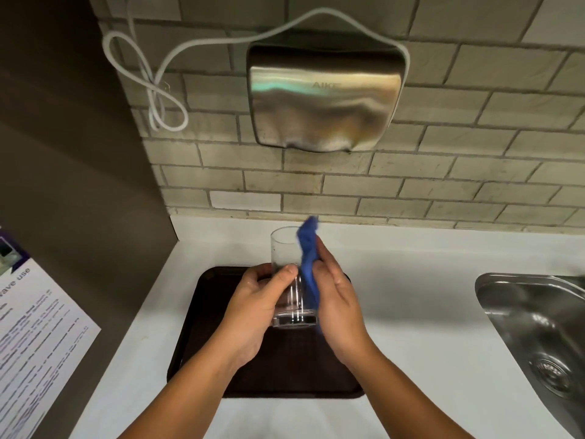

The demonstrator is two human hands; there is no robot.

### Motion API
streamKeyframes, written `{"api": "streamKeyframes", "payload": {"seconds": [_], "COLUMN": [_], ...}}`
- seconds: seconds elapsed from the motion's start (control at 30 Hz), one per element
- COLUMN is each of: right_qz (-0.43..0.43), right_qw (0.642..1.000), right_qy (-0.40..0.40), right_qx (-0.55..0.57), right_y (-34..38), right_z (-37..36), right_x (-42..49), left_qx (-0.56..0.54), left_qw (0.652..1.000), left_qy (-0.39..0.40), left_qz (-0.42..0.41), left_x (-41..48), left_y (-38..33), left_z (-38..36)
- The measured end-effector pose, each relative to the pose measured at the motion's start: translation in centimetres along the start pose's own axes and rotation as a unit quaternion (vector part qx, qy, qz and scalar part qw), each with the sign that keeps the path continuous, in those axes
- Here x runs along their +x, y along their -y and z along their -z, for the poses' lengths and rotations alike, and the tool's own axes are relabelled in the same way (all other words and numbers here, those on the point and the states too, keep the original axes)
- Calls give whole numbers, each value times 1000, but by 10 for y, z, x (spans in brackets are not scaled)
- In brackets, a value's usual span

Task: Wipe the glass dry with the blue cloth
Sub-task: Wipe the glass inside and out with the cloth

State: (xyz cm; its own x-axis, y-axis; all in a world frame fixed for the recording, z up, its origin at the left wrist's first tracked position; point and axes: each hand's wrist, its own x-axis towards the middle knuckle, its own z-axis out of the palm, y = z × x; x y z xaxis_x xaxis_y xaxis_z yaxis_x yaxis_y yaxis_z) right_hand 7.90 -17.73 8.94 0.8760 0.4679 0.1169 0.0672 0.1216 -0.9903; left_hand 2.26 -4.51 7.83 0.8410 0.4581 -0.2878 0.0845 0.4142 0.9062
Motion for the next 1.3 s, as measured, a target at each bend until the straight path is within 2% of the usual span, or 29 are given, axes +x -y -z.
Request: {"api": "streamKeyframes", "payload": {"seconds": [0.07, 0.2, 0.23, 0.3, 0.37, 0.43, 0.53, 0.67, 0.8, 0.9, 1.0, 1.07, 1.2, 1.3], "right_qz": [-37, 43, 60, 36, -45, -103, -120, -67, -138, -191, -246, -284, -308, -332], "right_qw": [999, 985, 984, 996, 998, 992, 990, 997, 984, 961, 932, 906, 874, 858], "right_qy": [-2, 52, 58, 48, 15, -8, -6, 24, -19, -33, -31, -13, 7, 26], "right_qx": [29, -159, -158, -72, 31, 79, 77, 11, 110, 196, 266, 314, 375, 392], "right_y": [-3, -13, -17, -20, -18, -17, -22, -22, -12, -15, -16, -17, -15, -16], "right_z": [0, -8, -6, 0, 5, 7, 5, 6, 5, 0, -6, -8, -1, 6], "right_x": [0, -20, -17, -7, 3, 6, 0, 2, 4, -11, -26, -29, -18, -16], "left_qx": [-6, 12, 12, -15, -37, -34, 45, 135, 7, -53, -39, -4, 123, 169], "left_qw": [1000, 999, 999, 1000, 999, 999, 998, 989, 997, 998, 998, 992, 966, 950], "left_qy": [-3, -29, -29, -19, 6, 9, -10, 59, 64, 15, -49, -84, -26, -17], "left_qz": [6, 14, 14, 7, 6, 18, 44, 15, 49, 42, -15, -92, -226, -263], "left_x": [-1, 4, 5, 4, 0, 0, -1, -5, -1, -1, 3, 3, -6, -7], "left_y": [1, 6, 8, 7, 4, 5, 3, 1, 4, 4, 4, 6, 21, 26], "left_z": [0, 4, 5, 6, 5, 4, 1, -2, 0, -7, -11, -12, -15, -9]}}
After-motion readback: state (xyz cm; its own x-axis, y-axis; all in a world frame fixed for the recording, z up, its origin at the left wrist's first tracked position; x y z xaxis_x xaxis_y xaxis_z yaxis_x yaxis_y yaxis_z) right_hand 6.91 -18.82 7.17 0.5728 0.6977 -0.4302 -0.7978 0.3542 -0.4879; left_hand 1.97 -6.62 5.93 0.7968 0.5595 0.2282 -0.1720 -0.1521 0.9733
